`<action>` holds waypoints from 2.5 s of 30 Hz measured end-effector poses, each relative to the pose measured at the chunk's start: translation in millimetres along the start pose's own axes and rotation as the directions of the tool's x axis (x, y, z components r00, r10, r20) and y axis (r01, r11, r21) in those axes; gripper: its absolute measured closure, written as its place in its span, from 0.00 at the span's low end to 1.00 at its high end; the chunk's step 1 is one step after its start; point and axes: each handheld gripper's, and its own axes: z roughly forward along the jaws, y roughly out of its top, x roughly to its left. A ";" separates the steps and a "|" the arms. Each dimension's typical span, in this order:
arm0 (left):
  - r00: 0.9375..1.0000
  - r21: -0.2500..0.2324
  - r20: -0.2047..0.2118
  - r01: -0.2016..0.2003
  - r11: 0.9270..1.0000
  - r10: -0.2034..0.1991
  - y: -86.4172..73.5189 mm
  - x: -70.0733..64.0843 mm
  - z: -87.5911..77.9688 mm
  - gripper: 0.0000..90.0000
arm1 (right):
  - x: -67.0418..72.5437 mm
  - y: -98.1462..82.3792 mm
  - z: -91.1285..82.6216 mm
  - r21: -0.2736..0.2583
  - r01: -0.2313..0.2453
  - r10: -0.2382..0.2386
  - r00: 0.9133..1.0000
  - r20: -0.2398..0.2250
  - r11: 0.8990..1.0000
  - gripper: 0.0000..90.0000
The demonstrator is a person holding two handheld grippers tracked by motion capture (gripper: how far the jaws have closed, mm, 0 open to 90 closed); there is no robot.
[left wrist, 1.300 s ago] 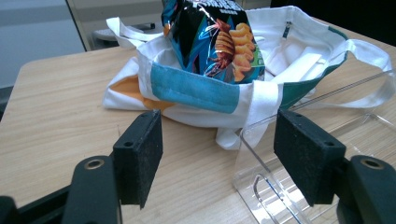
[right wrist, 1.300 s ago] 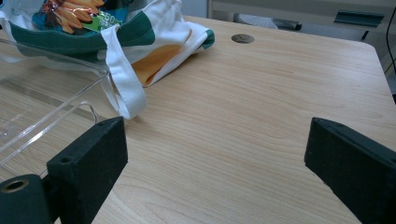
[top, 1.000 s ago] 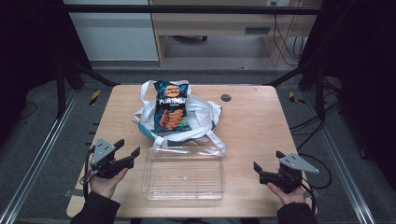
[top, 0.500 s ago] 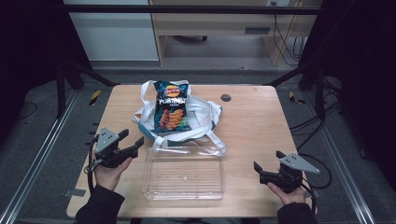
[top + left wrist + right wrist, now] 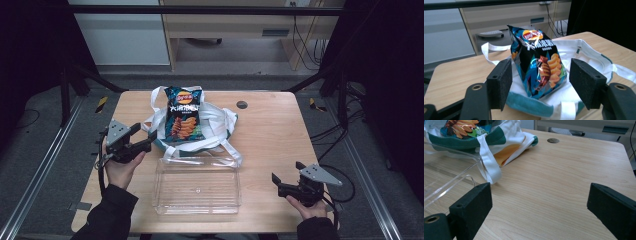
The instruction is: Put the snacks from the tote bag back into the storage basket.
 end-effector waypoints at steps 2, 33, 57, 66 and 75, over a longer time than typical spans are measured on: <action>1.000 0.000 0.000 0.008 1.000 -0.008 3.8 0.6 4.4 0.40 | 0.1 0.0 0.1 0.000 -0.001 0.001 1.000 0.000 1.000 0.07; 0.999 0.063 -0.048 0.013 0.998 -0.010 35.5 10.9 76.6 0.52 | -0.1 0.0 0.7 0.002 -0.001 0.001 1.000 -0.007 1.000 0.07; 0.995 0.097 -0.099 0.034 0.995 -0.024 20.4 18.0 121.9 0.60 | -0.1 -0.4 2.8 0.011 0.005 -0.005 1.000 -0.002 1.000 0.07; 0.995 0.126 -0.095 0.028 0.992 -0.016 14.4 16.6 133.8 0.61 | 0.4 -0.1 2.9 0.008 0.007 -0.007 1.000 -0.007 1.000 0.07; 0.998 0.177 -0.057 0.040 0.983 -0.030 7.4 11.1 146.2 0.54 | 0.6 0.0 3.0 0.010 0.006 -0.006 1.000 -0.009 1.000 0.07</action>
